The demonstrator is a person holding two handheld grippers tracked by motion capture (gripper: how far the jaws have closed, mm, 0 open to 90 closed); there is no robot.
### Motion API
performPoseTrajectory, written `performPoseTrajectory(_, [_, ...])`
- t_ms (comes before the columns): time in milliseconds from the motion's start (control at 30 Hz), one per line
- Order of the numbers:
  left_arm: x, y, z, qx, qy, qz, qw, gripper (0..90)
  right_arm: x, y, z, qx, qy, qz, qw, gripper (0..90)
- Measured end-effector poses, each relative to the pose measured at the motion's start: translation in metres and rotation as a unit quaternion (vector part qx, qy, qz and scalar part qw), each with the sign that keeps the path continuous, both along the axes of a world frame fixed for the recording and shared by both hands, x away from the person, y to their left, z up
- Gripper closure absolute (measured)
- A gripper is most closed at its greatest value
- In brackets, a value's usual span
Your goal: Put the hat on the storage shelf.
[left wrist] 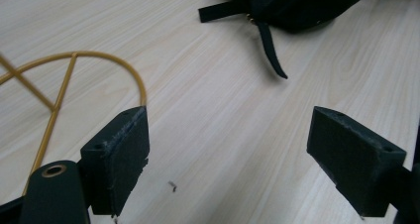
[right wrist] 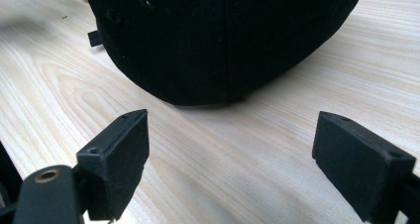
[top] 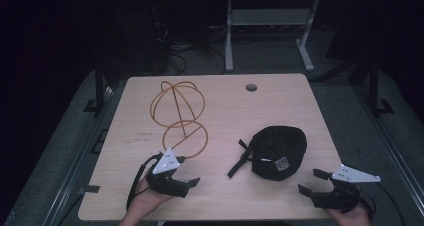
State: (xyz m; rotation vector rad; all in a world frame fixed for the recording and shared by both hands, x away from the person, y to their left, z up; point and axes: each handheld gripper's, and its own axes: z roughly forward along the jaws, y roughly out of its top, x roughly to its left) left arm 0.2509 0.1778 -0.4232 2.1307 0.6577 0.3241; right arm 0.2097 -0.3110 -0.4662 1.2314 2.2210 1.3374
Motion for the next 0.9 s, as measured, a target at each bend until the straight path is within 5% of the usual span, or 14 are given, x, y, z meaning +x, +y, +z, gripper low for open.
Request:
performPoseTrajectory(400, [0.007,-0.035,0.021,0.003,-0.003,-0.049,0.9988,16.7,0.002,-0.002,0.0,0.002,0.001,0.002,1.0,14.0])
performPoseTrajectory(900, [0.013,-0.105,0.044,0.011,-0.002,-0.136,0.9906,17.2,0.0,-0.002,-0.001,0.001,0.002,0.011,0.9999,14.0])
